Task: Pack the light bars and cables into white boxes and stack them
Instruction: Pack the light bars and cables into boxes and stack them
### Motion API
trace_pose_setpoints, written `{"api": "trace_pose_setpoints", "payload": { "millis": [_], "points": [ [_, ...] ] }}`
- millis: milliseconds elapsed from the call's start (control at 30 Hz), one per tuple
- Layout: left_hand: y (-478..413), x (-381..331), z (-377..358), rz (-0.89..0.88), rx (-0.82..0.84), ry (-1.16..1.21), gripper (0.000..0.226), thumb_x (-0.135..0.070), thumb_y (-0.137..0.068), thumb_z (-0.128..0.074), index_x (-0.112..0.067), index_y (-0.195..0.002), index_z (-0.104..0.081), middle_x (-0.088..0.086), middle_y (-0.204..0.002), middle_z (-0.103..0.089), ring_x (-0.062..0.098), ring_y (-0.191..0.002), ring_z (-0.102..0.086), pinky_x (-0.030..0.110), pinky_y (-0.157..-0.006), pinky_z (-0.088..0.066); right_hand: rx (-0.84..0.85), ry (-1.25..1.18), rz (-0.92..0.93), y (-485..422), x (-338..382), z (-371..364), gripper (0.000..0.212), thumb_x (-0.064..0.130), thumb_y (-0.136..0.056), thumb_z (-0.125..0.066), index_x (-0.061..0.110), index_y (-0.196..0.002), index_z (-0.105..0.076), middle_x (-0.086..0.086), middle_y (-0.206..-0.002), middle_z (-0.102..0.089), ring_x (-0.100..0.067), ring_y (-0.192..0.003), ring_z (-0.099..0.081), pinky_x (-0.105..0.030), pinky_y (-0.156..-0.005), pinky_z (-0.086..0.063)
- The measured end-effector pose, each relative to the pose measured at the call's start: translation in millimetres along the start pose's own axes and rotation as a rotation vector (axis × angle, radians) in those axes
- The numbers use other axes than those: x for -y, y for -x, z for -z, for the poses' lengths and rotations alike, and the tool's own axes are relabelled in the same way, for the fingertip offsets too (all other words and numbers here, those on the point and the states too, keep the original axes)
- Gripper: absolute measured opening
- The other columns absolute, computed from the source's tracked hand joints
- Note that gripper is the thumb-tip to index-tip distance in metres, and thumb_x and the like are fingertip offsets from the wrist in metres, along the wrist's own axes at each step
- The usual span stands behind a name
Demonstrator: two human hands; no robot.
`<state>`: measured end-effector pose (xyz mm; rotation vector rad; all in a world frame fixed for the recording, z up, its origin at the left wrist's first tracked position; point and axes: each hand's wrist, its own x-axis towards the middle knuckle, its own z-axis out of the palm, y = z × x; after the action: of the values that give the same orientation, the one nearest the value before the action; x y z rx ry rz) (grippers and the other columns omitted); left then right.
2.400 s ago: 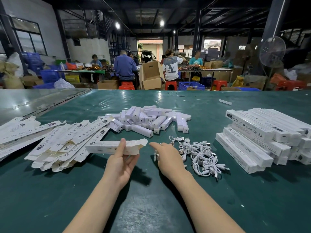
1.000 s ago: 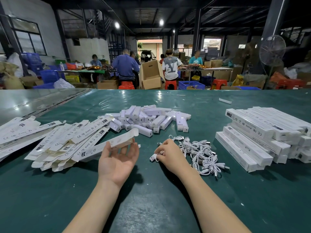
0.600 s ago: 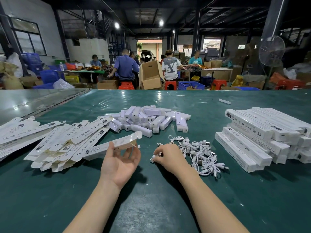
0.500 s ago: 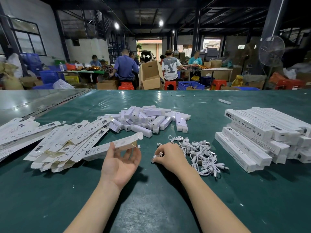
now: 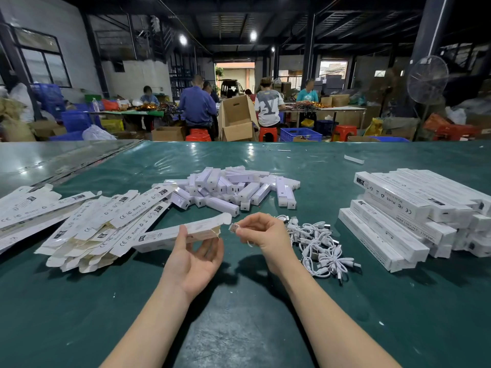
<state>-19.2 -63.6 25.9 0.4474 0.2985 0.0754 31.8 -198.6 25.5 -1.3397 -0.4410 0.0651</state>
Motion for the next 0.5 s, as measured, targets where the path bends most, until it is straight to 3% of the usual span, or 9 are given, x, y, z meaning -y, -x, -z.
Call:
{"api": "trace_pose_setpoints", "payload": {
  "millis": [167,367,500],
  "points": [
    [2,9,-4,0.037,-0.018,-0.022,0.028,-0.038,-0.093,-0.051,-0.010,-0.086,-0.056,0.015,-0.086,-0.058,0.024,-0.082,-0.056,0.039,-0.050,-0.056,-0.002,0.093,0.003,-2,-5,-2,0.025,-0.014,-0.072,-0.067,0.010,-0.068,-0.061,0.009,-0.053,-0.062,0.000,-0.049,-0.053,-0.013,-0.052,-0.043],
    [2,16,-7,0.007,-0.032,-0.098,0.024,-0.029,-0.093,-0.053,-0.006,-0.094,-0.055,0.018,-0.086,-0.059,0.027,-0.083,-0.058,0.042,-0.051,-0.056,-0.019,0.113,-0.020,-1,-9,0,0.018,-0.017,-0.072,-0.062,-0.007,-0.086,-0.066,-0.004,-0.061,-0.061,-0.006,-0.048,-0.055,-0.015,-0.052,-0.044],
    [1,13,-6,0.001,-0.085,-0.100,0.026,-0.035,-0.093,-0.052,-0.011,-0.085,-0.054,0.015,-0.083,-0.057,0.024,-0.079,-0.056,0.037,-0.046,-0.054,0.055,0.034,-0.072,-2,-10,0,0.022,-0.016,-0.076,-0.060,0.005,-0.079,-0.067,0.005,-0.062,-0.068,-0.007,-0.061,-0.061,-0.015,-0.059,-0.048]
  ]
}}
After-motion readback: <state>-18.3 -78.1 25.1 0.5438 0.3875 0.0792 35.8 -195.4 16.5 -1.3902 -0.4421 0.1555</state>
